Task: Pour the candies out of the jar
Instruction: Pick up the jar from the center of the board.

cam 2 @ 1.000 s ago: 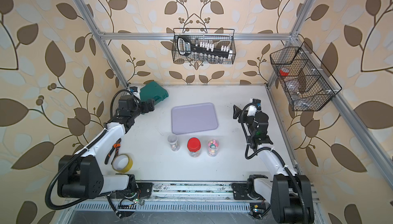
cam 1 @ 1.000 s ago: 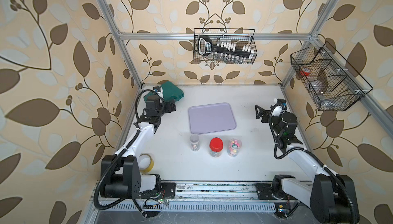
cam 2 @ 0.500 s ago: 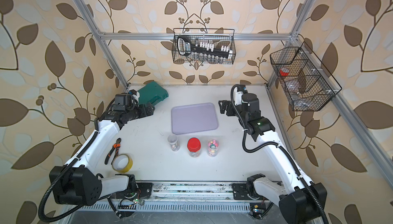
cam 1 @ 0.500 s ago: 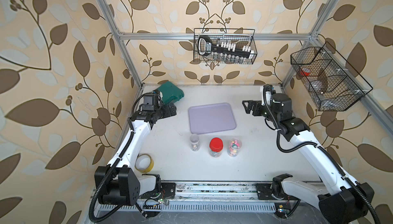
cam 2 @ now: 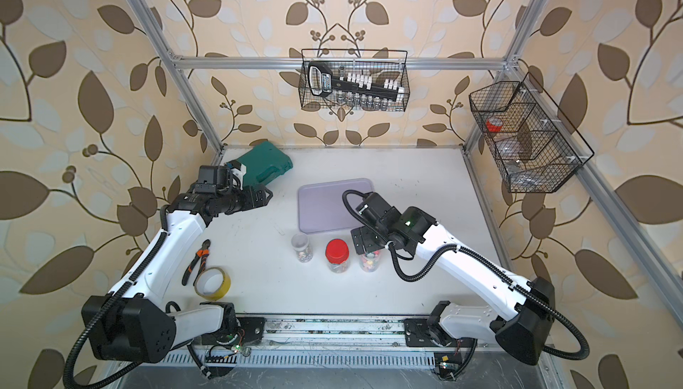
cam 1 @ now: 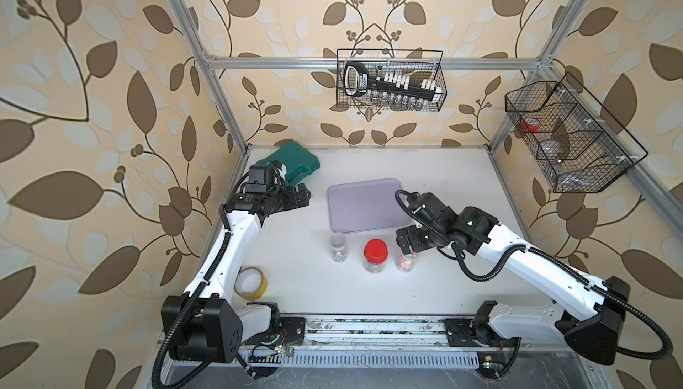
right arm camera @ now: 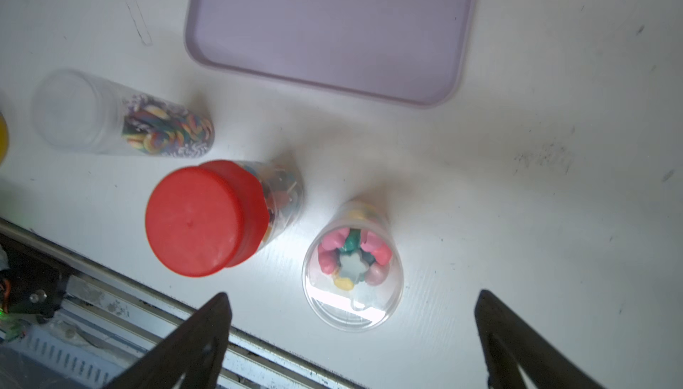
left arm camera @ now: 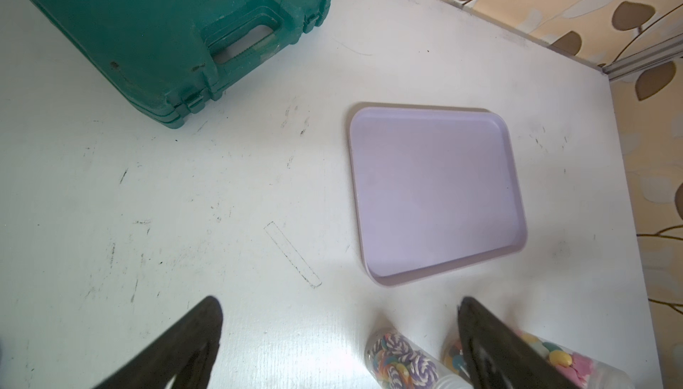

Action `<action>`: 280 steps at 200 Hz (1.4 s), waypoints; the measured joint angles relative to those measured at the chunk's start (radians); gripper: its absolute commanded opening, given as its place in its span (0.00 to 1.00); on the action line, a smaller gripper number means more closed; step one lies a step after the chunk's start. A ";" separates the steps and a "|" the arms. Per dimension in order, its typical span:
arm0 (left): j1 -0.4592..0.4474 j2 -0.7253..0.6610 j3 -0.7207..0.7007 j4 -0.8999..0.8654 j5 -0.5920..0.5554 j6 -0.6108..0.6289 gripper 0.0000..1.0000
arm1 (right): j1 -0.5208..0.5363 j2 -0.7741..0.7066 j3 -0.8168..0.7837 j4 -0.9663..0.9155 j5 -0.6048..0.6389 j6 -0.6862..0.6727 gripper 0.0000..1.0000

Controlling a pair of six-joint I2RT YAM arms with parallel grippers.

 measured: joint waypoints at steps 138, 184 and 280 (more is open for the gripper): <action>0.000 0.000 0.009 0.000 0.022 -0.017 0.99 | 0.021 0.156 -0.066 0.025 0.014 -0.026 0.78; 0.000 0.000 0.009 0.001 0.022 -0.017 0.99 | 0.020 0.158 -0.067 0.054 0.002 -0.041 0.70; 0.000 0.000 0.009 0.001 0.041 -0.017 0.99 | -0.053 0.172 -0.105 0.115 -0.084 -0.059 0.75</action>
